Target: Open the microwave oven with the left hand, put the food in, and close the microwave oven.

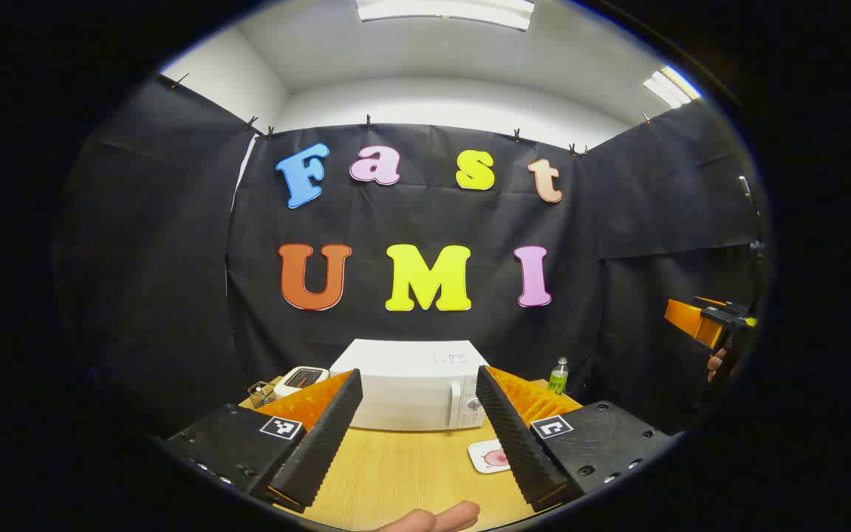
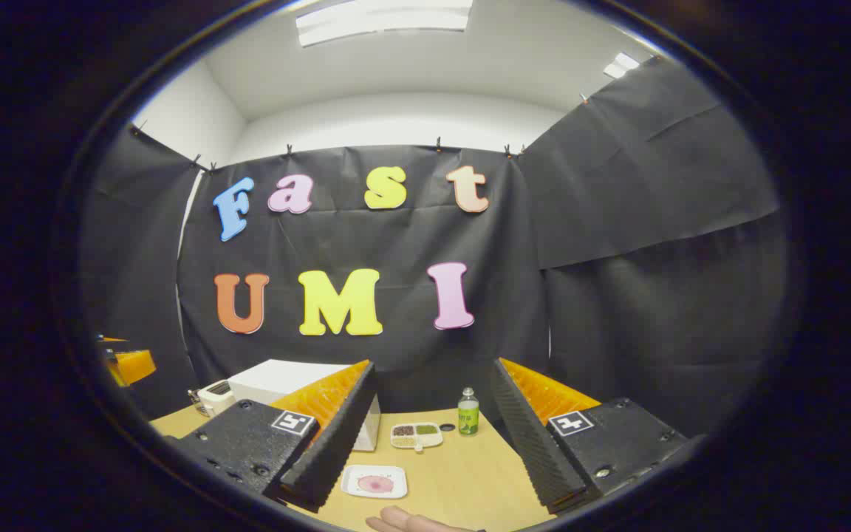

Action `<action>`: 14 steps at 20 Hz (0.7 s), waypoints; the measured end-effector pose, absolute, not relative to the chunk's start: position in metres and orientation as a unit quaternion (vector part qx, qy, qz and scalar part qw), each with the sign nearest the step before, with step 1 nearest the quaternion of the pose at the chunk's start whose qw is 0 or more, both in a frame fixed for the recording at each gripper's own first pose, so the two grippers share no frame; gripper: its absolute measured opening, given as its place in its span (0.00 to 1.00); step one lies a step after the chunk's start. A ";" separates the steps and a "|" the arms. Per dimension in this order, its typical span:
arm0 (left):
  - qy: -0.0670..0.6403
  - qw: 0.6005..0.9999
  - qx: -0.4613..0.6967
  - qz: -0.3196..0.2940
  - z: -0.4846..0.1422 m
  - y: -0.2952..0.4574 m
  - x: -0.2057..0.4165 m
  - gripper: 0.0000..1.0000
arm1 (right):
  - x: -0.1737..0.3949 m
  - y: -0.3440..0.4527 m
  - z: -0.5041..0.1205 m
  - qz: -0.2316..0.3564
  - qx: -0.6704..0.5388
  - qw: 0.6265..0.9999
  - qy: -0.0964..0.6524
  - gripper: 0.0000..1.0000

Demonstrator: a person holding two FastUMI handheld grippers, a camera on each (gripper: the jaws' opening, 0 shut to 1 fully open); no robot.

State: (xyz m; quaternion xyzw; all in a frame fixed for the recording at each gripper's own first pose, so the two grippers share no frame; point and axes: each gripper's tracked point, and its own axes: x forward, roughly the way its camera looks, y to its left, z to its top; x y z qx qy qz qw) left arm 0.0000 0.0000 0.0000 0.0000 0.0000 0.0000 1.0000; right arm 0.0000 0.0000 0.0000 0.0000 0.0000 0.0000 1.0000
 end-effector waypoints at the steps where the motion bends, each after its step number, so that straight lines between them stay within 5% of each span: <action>1: -0.002 1.000 0.005 0.002 0.000 0.003 -0.001 0.87 | 0.003 -0.001 -0.001 0.000 0.000 1.000 0.000 1.00; 2: -0.001 1.000 0.007 0.004 0.000 0.005 0.000 0.96 | 0.005 -0.004 0.000 -0.003 0.000 1.000 -0.003 1.00; 11: 0.013 1.000 -0.010 0.006 -0.014 0.017 0.010 0.96 | 0.005 -0.008 0.009 -0.010 -0.010 0.999 -0.036 0.94; 14: 0.016 1.000 -0.023 0.001 -0.017 0.017 0.016 1.00 | 0.006 -0.013 0.005 -0.014 -0.013 0.999 -0.040 1.00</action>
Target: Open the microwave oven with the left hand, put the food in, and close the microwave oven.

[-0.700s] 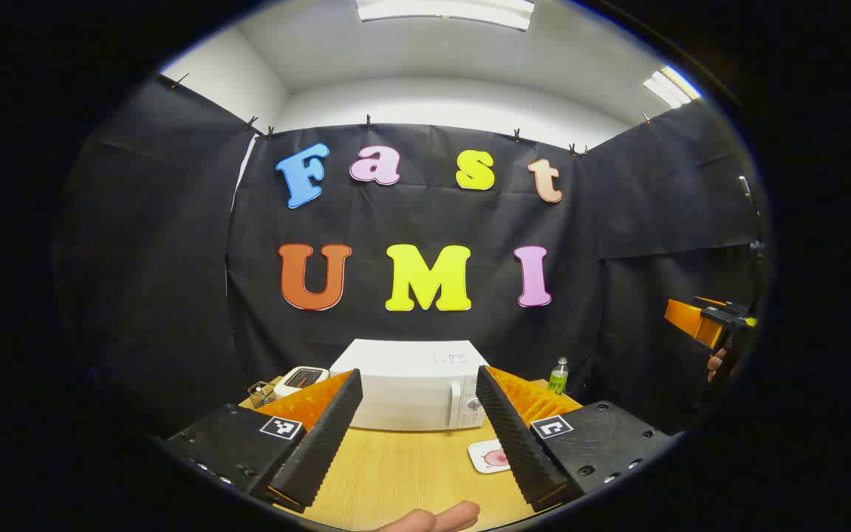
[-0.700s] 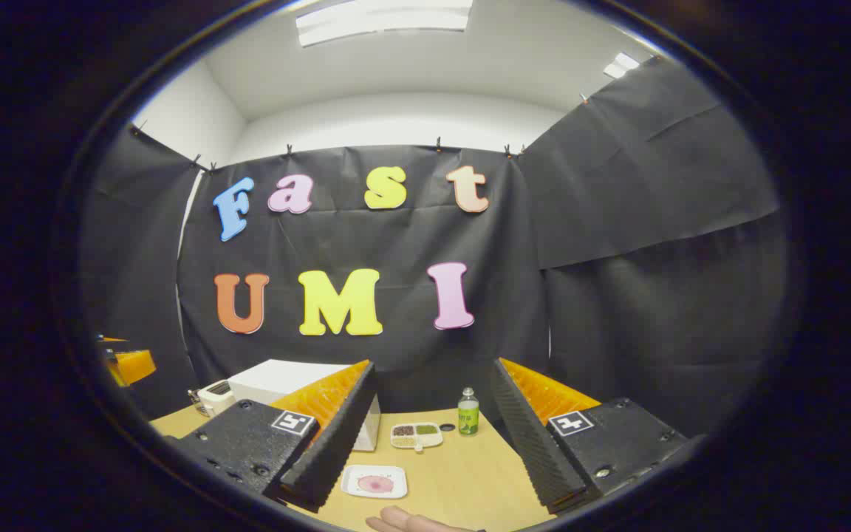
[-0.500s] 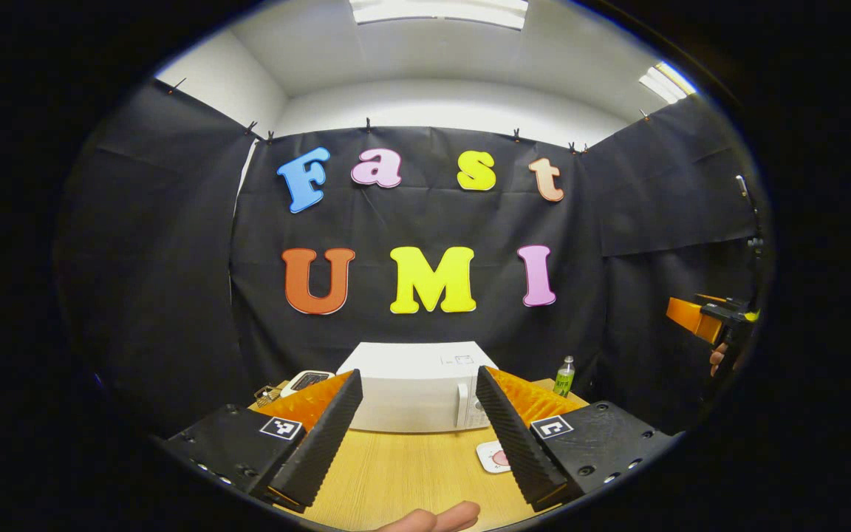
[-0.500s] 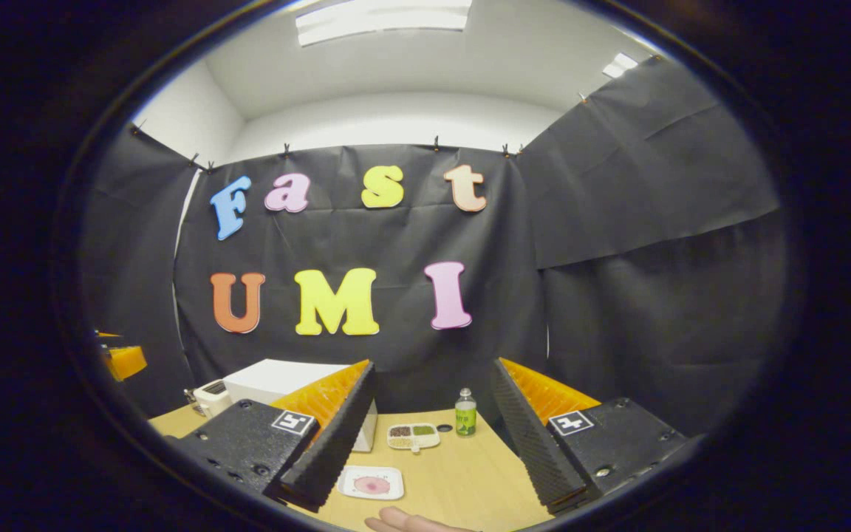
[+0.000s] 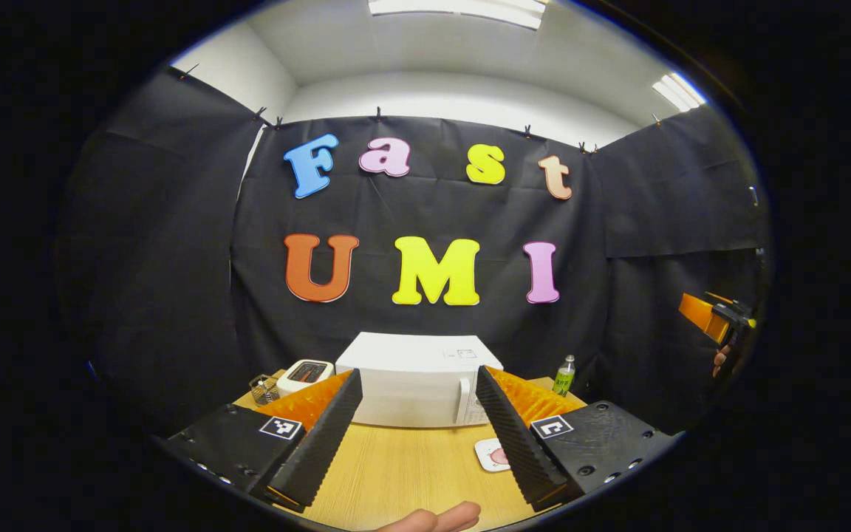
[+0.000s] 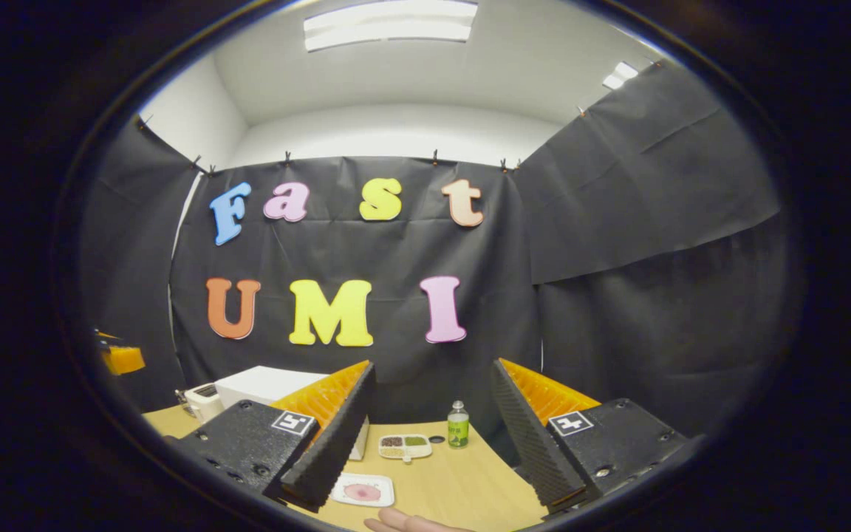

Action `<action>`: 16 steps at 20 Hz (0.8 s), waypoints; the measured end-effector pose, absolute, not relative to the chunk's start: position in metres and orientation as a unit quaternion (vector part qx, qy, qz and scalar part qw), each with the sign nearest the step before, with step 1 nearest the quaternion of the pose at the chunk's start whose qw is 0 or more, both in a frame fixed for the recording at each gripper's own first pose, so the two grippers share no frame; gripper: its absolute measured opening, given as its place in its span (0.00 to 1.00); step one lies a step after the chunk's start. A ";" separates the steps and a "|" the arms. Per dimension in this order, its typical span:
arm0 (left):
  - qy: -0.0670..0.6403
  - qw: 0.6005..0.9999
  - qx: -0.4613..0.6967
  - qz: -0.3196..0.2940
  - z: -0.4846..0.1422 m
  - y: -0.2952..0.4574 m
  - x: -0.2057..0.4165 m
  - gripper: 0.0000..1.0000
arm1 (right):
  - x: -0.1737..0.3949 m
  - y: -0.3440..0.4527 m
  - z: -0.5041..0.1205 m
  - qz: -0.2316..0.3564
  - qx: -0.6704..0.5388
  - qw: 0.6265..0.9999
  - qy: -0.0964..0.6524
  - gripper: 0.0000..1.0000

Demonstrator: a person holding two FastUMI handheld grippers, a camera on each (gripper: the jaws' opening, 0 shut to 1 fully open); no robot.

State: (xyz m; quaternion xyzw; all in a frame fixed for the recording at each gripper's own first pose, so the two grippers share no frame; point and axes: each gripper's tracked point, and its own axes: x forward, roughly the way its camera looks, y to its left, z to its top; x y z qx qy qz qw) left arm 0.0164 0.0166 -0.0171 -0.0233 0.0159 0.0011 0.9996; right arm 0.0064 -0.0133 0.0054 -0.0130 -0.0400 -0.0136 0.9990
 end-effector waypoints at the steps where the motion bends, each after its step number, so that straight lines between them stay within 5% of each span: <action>1: 0.016 1.000 -0.026 -0.002 -0.019 0.015 0.022 0.96 | 0.009 -0.015 0.004 -0.013 -0.012 0.999 -0.040 1.00; 7: 0.013 0.999 -0.042 -0.029 -0.038 -0.013 0.090 0.95 | 0.018 -0.031 -0.007 -0.015 -0.010 0.999 -0.043 1.00; 16: 0.079 0.995 -0.038 -0.053 -0.156 -0.078 0.240 0.94 | 0.032 -0.064 -0.024 -0.020 -0.004 0.998 -0.065 1.00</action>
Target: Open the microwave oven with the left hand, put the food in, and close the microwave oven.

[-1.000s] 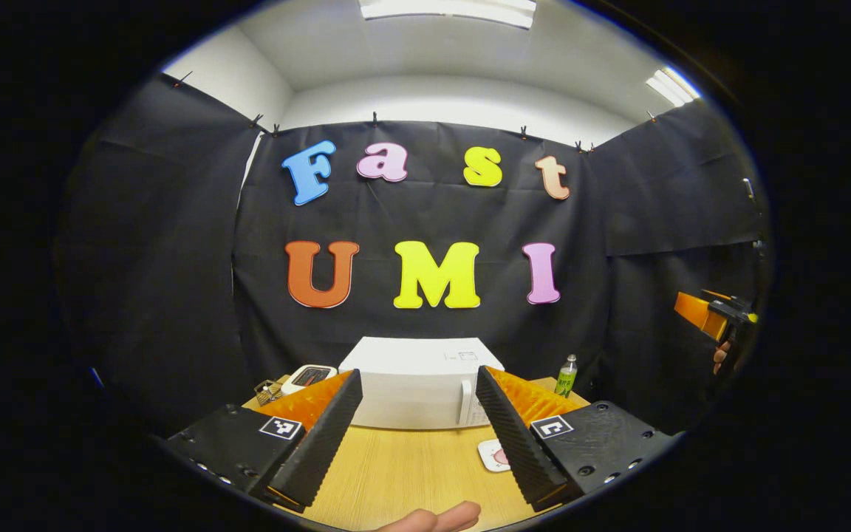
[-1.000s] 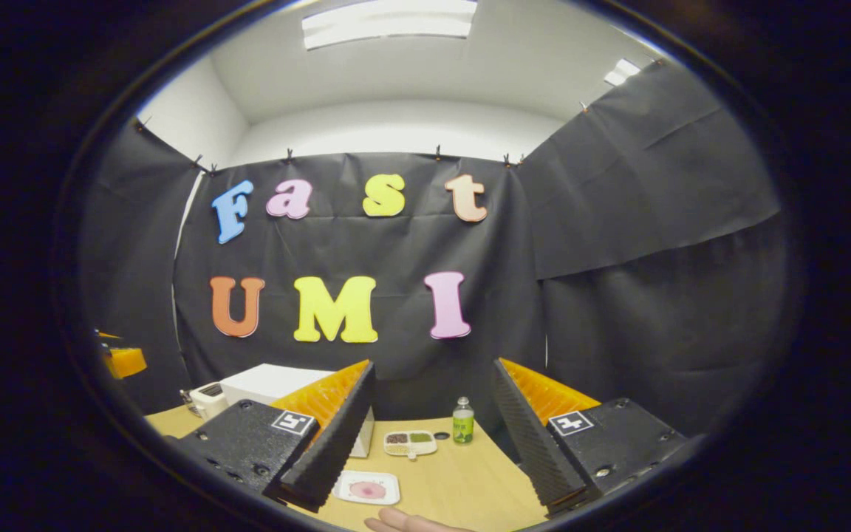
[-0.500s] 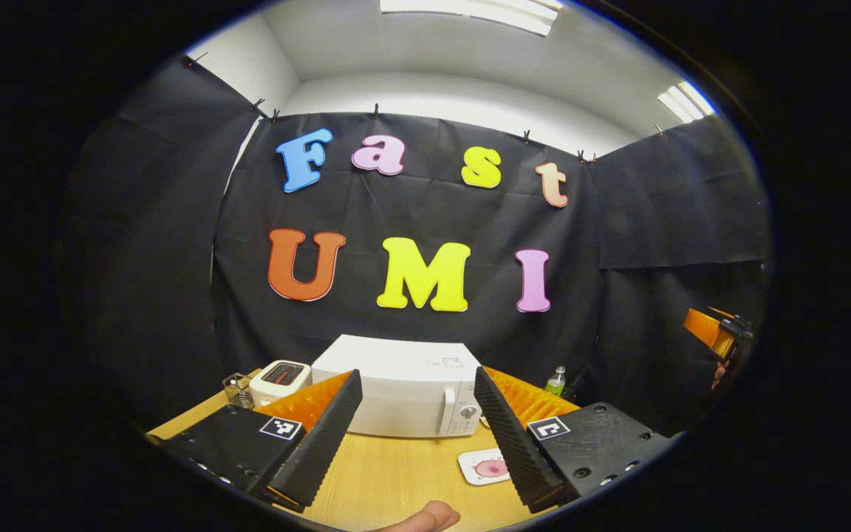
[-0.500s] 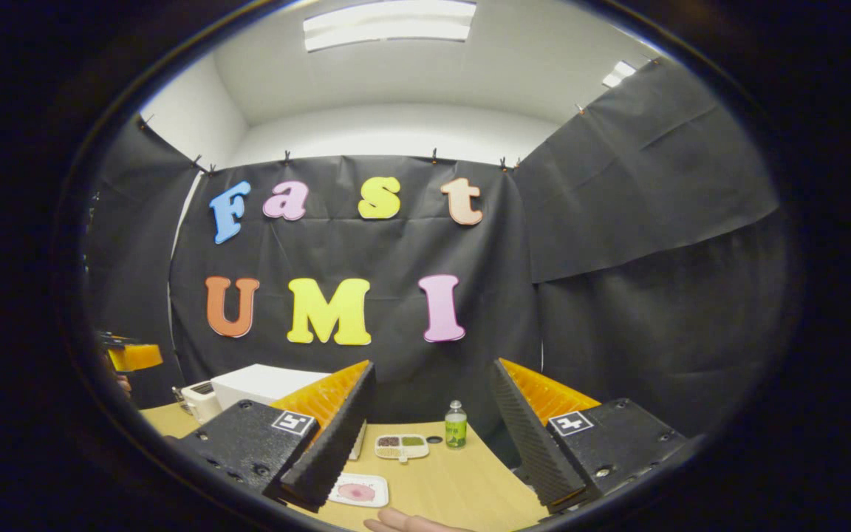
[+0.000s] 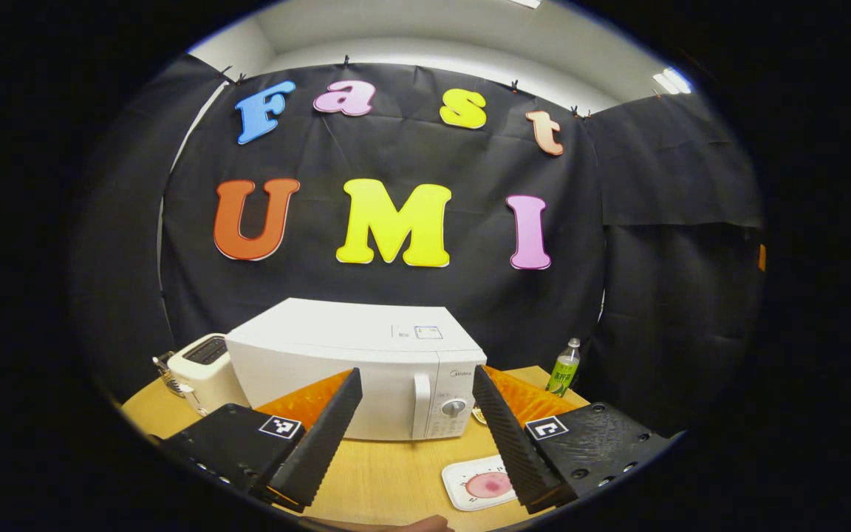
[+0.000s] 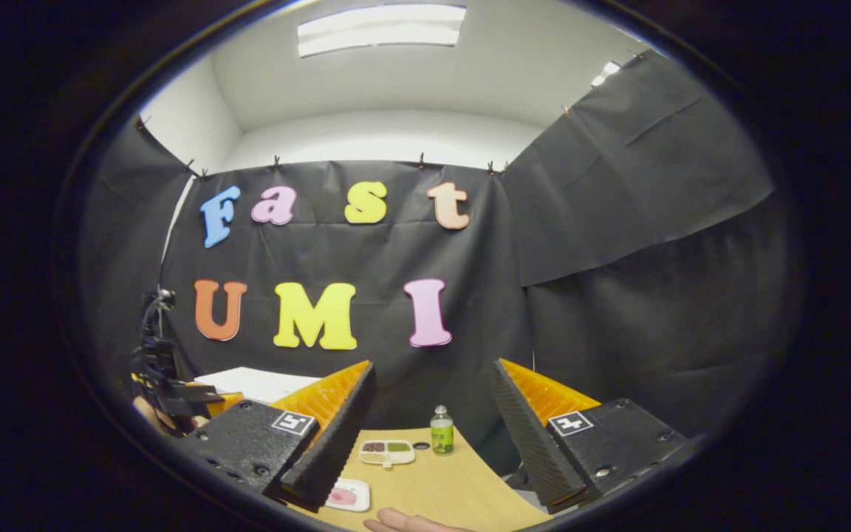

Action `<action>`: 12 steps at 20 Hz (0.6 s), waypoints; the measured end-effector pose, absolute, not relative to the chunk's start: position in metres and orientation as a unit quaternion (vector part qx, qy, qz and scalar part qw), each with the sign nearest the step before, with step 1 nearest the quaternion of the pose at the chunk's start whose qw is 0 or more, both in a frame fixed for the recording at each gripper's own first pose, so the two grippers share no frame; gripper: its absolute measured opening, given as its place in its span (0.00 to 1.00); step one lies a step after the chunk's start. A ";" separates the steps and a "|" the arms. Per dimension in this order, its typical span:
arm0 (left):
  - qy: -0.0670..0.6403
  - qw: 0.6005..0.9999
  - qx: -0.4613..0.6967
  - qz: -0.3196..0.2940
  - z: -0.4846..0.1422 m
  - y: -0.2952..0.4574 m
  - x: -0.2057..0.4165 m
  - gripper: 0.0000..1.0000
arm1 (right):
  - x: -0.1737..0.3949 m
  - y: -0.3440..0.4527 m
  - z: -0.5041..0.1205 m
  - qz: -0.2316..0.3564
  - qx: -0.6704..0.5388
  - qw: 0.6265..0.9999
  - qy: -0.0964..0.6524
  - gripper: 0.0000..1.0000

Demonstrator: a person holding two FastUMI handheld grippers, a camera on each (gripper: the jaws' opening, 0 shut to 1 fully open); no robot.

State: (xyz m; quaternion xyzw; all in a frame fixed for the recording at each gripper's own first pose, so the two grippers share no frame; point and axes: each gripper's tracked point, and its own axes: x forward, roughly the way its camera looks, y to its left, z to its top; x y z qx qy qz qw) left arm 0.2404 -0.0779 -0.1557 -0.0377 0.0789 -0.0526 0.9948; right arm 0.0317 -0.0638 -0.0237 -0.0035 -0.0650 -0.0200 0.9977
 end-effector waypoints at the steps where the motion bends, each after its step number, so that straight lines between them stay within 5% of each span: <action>1: 0.083 0.995 -0.037 -0.048 -0.169 -0.082 0.256 0.94 | 0.034 -0.067 -0.028 -0.018 -0.001 0.998 -0.063 1.00; 6: 0.094 0.995 -0.001 -0.043 -0.222 -0.095 0.312 0.93 | 0.042 -0.081 -0.052 -0.004 0.007 0.999 -0.041 1.00; 7: 0.097 0.995 0.002 -0.036 -0.230 -0.093 0.319 0.81 | 0.043 -0.084 -0.058 -0.002 0.008 0.999 -0.035 1.00; 8: 0.097 0.995 0.007 -0.027 -0.237 -0.091 0.328 0.91 | 0.043 -0.085 -0.061 0.002 0.009 0.999 -0.032 1.00; 9: 0.100 0.995 0.012 -0.017 -0.246 -0.087 0.334 0.76 | 0.044 -0.086 -0.064 0.005 0.008 1.000 -0.029 1.00; 12: 0.100 0.995 0.014 -0.026 -0.262 -0.092 0.351 0.78 | 0.046 -0.091 -0.075 0.004 0.000 1.000 -0.022 1.00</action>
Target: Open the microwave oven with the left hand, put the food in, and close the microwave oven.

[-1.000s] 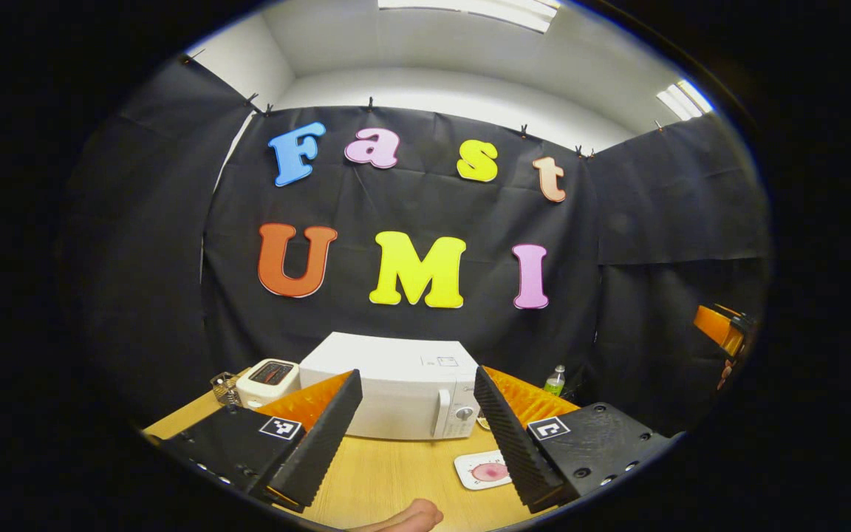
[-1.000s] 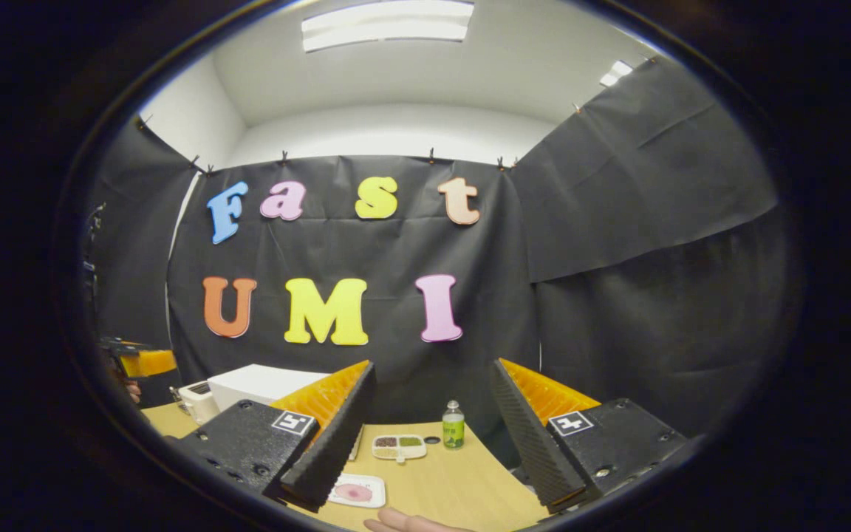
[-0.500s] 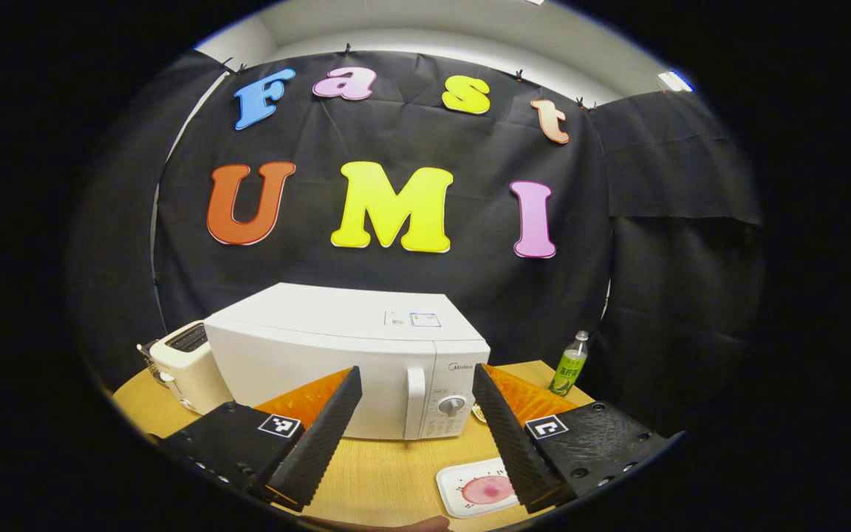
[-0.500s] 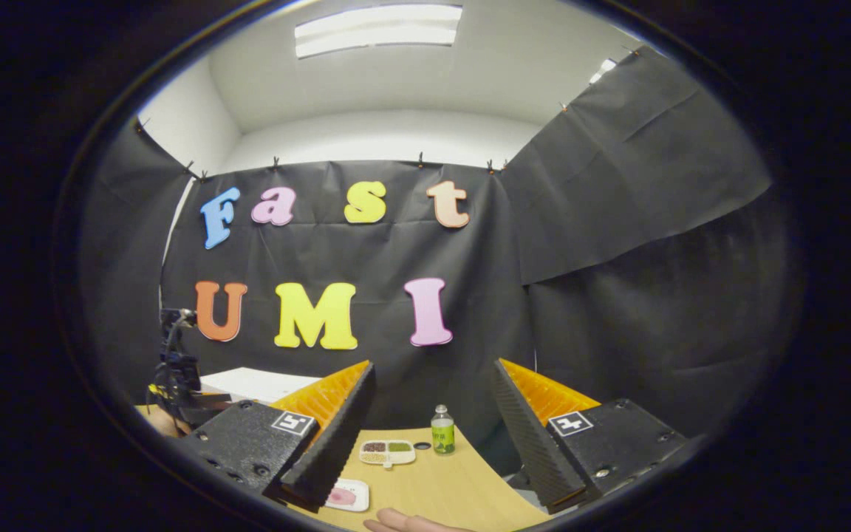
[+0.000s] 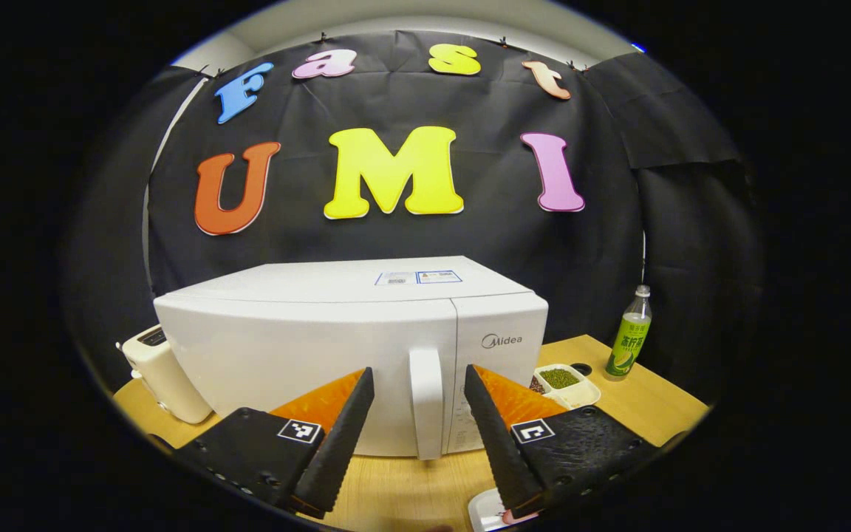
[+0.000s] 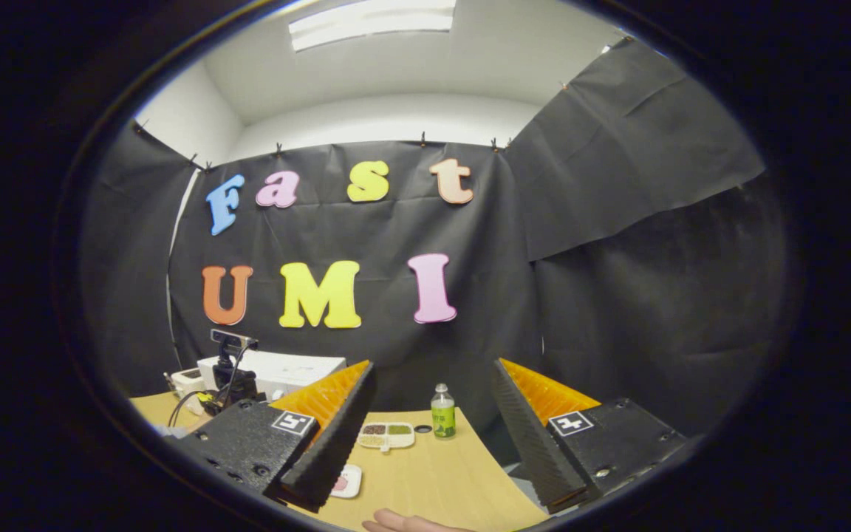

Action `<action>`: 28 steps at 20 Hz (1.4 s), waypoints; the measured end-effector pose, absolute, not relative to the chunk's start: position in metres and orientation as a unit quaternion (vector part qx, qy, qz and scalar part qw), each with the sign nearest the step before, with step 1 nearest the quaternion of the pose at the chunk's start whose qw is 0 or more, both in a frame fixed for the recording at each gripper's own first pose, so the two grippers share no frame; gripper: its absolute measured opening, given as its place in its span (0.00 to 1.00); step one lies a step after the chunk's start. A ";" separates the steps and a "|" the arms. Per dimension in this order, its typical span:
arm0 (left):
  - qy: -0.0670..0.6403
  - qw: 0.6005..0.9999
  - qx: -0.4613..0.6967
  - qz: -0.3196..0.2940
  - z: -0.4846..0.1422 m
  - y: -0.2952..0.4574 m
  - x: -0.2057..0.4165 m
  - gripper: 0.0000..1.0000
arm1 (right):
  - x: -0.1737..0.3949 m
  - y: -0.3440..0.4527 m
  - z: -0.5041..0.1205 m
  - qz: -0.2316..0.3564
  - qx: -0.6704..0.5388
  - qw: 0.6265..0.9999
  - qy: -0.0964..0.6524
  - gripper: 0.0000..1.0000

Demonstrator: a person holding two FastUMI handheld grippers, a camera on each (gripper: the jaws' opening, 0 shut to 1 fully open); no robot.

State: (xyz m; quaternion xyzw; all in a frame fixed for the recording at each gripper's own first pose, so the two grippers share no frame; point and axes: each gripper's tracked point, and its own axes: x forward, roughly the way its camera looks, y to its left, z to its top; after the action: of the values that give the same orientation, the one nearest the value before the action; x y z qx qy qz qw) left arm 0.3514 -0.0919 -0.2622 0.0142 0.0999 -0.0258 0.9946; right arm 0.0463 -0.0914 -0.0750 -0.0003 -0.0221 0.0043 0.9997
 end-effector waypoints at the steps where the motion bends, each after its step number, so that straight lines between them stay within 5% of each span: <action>1: 0.101 0.994 0.008 -0.025 -0.267 -0.090 0.355 0.78 | 0.047 -0.091 -0.080 0.006 -0.004 1.000 -0.017 1.00; 4: 0.099 0.995 0.003 -0.012 -0.273 -0.087 0.360 0.73 | 0.051 -0.091 -0.095 0.009 -0.014 1.000 -0.001 1.00; 5: 0.094 0.995 0.008 -0.008 -0.275 -0.088 0.364 0.62 | 0.051 -0.092 -0.101 0.007 -0.021 1.000 0.006 0.94; 6: 0.089 0.996 0.015 -0.009 -0.274 -0.090 0.364 0.67 | 0.052 -0.092 -0.104 0.009 -0.027 1.000 0.010 1.00; 8: 0.088 0.996 0.015 0.001 -0.280 -0.084 0.370 0.66 | 0.055 -0.094 -0.108 0.008 -0.025 1.000 0.015 0.94; 11: 0.092 0.996 -0.004 -0.011 -0.278 -0.090 0.365 0.23 | 0.062 -0.096 -0.115 0.006 -0.019 1.000 0.019 0.94; 12: 0.095 0.995 0.005 -0.011 -0.279 -0.090 0.358 0.23 | 0.064 -0.096 -0.118 0.006 -0.017 1.000 0.022 0.94; 13: 0.090 0.996 0.020 -0.010 -0.277 -0.091 0.362 0.12 | 0.065 -0.096 -0.120 0.006 -0.015 1.000 0.025 0.94; 17: 0.101 0.995 0.007 -0.027 -0.281 -0.093 0.355 0.12 | 0.071 -0.096 -0.126 0.003 -0.005 1.000 0.028 1.00; 18: 0.092 0.995 0.009 -0.029 -0.278 -0.092 0.352 0.12 | 0.072 -0.095 -0.129 0.003 -0.004 1.000 0.031 0.94; 19: 0.085 0.996 0.013 -0.024 -0.277 -0.091 0.339 0.00 | 0.073 -0.094 -0.131 0.004 -0.002 0.999 0.034 0.94; 28: 0.066 0.993 0.021 -0.099 -0.272 -0.067 0.249 0.00 | 0.068 -0.051 -0.138 0.024 -0.011 0.998 0.049 1.00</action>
State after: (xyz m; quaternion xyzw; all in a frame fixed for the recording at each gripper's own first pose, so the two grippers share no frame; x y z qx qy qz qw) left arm 0.2492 -0.0669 -0.2718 0.0208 0.0664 -0.0989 0.9927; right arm 0.0683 -0.0512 -0.1384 -0.0107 0.0485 0.0242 0.9985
